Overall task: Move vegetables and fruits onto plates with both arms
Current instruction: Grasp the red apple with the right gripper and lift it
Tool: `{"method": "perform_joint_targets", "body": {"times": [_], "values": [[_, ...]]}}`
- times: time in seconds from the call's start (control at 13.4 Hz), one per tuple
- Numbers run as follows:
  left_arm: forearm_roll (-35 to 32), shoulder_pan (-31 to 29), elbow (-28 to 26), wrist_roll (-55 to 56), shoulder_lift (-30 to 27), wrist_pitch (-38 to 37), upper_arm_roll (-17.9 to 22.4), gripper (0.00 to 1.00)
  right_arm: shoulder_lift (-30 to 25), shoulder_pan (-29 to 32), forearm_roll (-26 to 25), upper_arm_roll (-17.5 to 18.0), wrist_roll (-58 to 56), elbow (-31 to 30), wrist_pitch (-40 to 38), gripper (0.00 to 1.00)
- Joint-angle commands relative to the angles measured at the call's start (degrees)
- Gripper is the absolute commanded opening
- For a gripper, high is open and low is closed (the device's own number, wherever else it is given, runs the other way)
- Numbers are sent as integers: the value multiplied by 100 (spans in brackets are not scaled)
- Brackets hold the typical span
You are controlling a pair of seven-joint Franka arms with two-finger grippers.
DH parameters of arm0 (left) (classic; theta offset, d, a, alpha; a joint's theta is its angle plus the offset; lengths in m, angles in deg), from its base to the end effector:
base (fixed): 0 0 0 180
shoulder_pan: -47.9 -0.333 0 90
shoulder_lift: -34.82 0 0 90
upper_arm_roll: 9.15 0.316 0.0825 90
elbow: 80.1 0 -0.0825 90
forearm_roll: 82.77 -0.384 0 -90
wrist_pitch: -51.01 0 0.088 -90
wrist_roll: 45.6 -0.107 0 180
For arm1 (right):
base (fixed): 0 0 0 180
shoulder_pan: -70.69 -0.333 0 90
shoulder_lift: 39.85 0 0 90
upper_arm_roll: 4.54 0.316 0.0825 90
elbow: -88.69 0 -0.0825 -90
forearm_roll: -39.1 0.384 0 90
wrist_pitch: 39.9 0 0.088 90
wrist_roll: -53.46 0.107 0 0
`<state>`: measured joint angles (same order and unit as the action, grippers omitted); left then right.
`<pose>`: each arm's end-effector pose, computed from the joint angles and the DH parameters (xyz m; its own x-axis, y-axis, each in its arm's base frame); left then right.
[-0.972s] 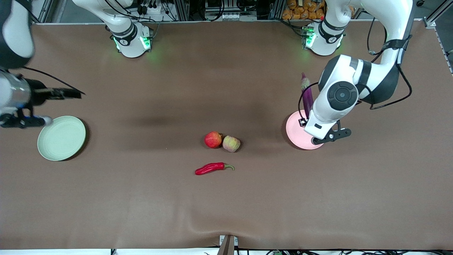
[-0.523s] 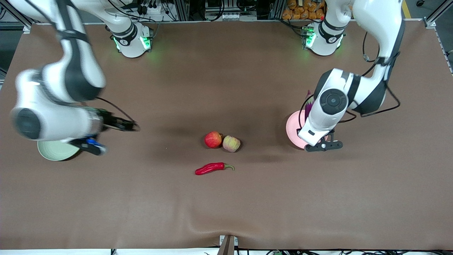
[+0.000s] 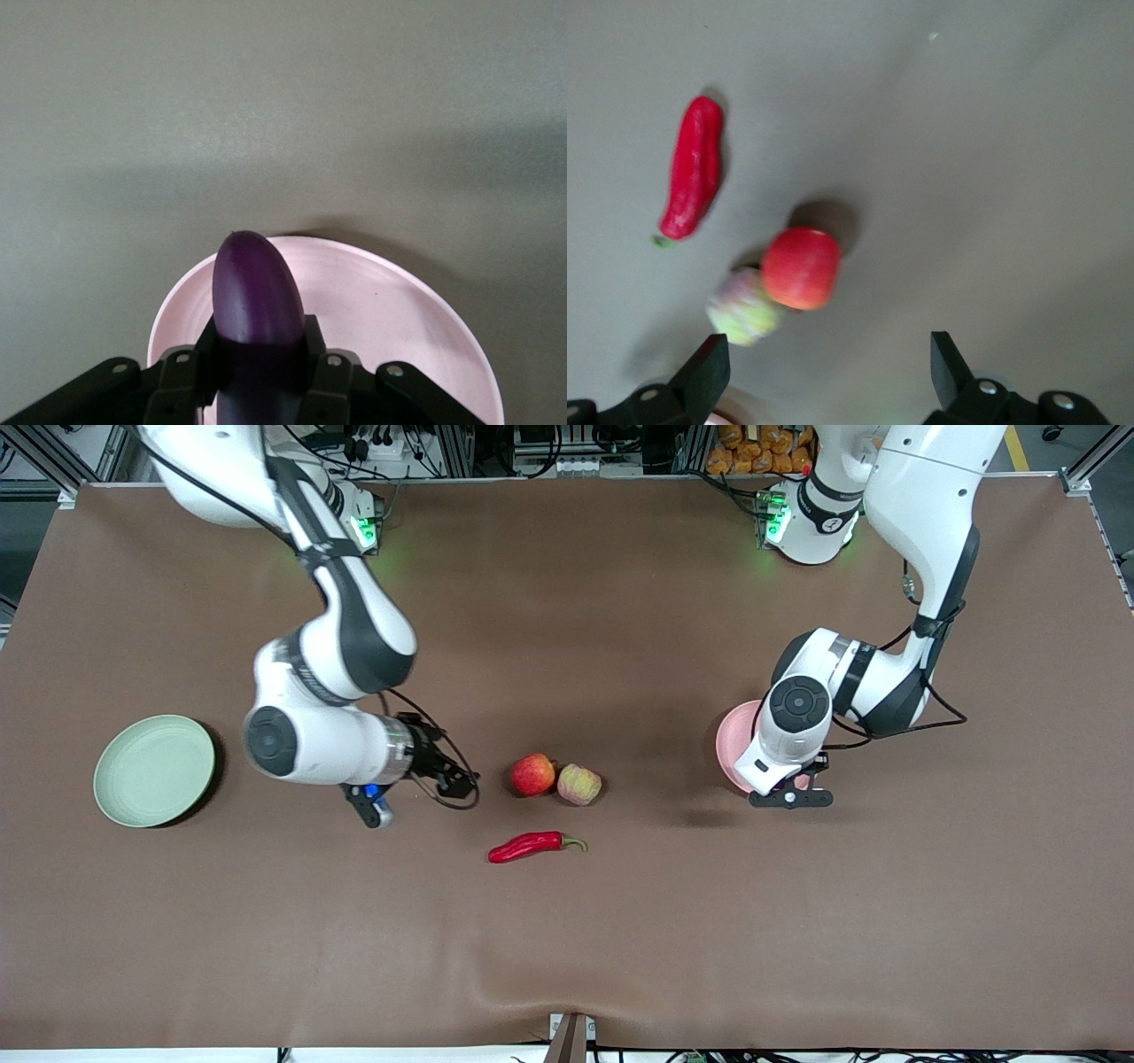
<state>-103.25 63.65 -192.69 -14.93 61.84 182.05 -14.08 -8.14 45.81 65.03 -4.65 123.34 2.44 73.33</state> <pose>0.5655 -0.2036 0.2207 0.9966 -0.0687 -0.0451 -0.0778 -0.9656 -0.2481 0.6202 0.3171 0.3430 0.5097 -0.7606 -0.4022 -0.8359 -0.5484 -0.0224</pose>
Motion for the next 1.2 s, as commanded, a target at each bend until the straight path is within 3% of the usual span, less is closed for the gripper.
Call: {"method": "perform_joint_targets", "body": {"times": [0.0,0.75,0.82,0.9,0.97,1.05,1.12], "values": [[-132,-46,18,-70,23,97,-33,0,431,-411,123,-59,692,90,742,100],[-123,-107,141,-61,313,528,-33,1,1319,-992,27,-68,1291,55,1957,100],[-123,-107,141,-61,313,528,-33,39,1433,-1132,18,-94,1300,64,1984,100],[-131,-98,141,-53,313,528,-33,90,1452,-1090,-17,-94,1274,55,1984,100],[-132,-81,141,-35,313,528,-33,100,1434,-1055,-131,-94,1247,47,1923,83],[-132,-89,132,0,296,528,-33,100,1417,-1055,-280,-94,1221,38,1897,54],[-132,-90,124,9,252,519,-42,100,1382,-1028,-394,-94,1221,55,1775,8]]}}
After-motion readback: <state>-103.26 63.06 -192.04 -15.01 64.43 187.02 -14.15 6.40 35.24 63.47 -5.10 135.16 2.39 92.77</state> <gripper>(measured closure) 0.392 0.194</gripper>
